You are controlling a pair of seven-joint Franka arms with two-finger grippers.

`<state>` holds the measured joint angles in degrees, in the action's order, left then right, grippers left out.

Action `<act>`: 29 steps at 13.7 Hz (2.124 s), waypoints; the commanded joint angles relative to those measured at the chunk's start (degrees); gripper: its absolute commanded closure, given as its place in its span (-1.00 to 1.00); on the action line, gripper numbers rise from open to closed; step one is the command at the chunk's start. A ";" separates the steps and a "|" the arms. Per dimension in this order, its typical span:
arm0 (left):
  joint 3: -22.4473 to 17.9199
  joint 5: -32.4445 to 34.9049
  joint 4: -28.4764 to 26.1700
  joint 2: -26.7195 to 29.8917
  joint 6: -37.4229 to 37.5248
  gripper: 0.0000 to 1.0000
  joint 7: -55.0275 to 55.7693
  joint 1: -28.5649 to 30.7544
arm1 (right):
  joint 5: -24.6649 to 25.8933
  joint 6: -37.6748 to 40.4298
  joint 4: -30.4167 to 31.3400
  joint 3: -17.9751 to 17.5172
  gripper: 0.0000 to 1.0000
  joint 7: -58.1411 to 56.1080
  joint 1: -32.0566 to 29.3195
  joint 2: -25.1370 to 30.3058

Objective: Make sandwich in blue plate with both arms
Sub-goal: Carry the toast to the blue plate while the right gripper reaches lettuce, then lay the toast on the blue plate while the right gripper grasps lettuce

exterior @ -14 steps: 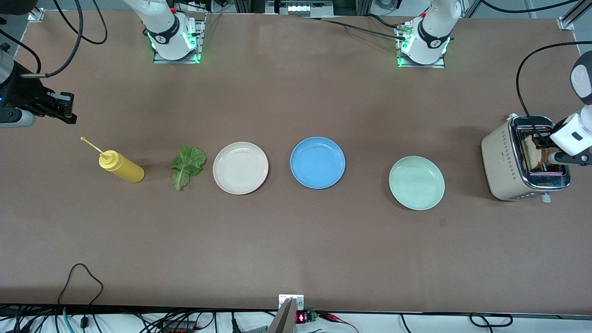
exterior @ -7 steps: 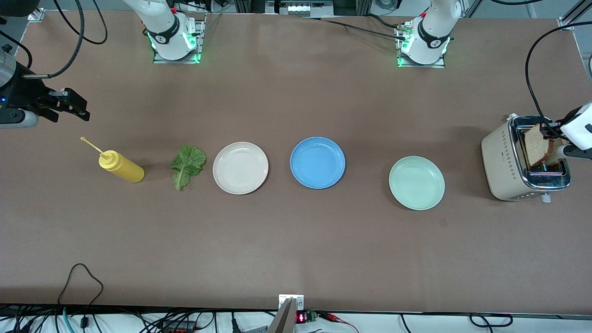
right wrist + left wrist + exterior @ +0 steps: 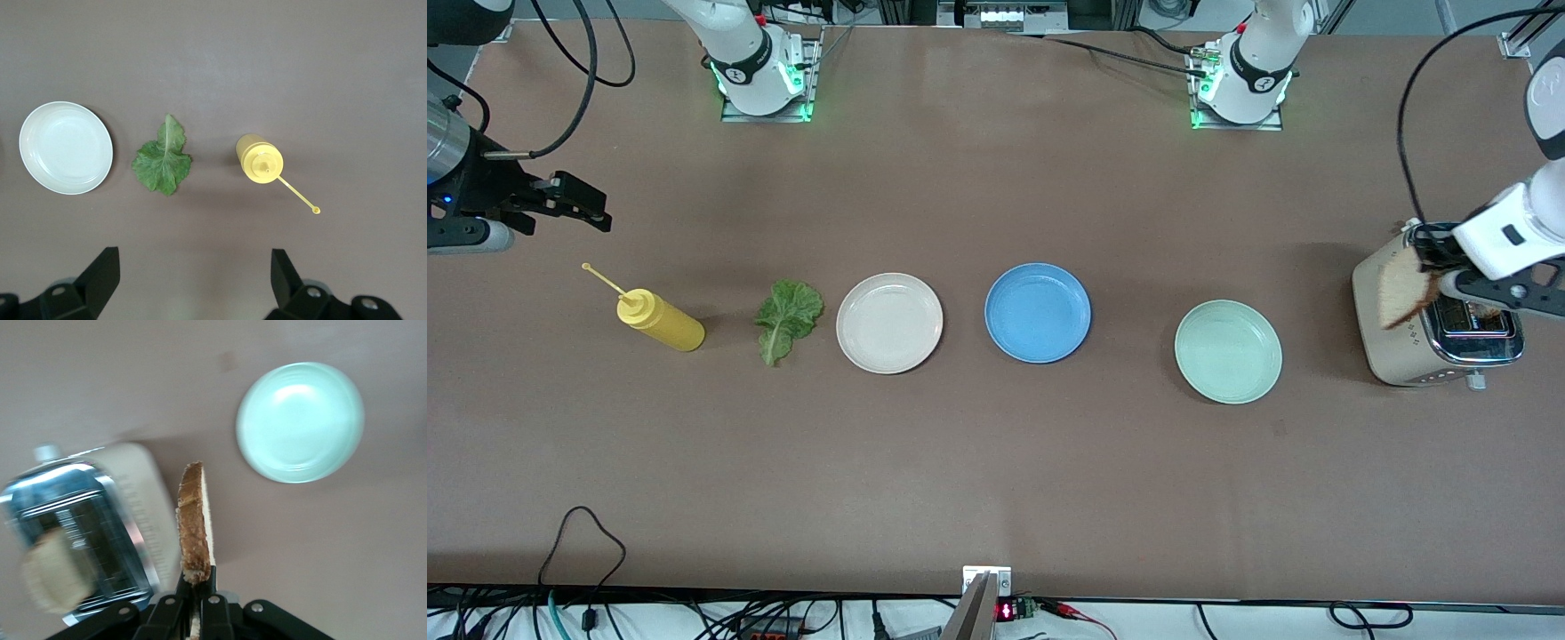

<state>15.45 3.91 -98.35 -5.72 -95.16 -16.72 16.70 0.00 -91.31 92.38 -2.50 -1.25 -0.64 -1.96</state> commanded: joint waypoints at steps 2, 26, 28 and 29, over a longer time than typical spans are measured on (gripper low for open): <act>6.50 -7.67 1.05 -1.48 2.53 0.99 3.16 0.09 | -0.88 -0.27 0.35 -0.49 -1.00 -0.51 -0.15 -0.15; 13.20 -76.94 -13.18 -29.87 -33.95 1.00 -28.96 -12.22 | -0.88 -26.62 12.21 -0.84 -1.00 7.31 7.40 -21.84; 13.11 -77.12 -13.19 -30.66 -34.03 1.00 -29.33 -12.13 | -0.88 -29.09 12.30 -0.75 -1.00 7.83 8.19 -24.05; 13.11 -77.12 -13.10 -31.27 -34.30 1.00 -29.42 -12.30 | -0.88 -30.15 12.65 -0.84 -1.00 8.53 8.20 -25.01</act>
<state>28.35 -71.47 -111.48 -36.44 -128.92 -43.92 4.23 -0.11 -119.68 104.63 -3.30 5.94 7.28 -25.96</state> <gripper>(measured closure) 0.930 0.000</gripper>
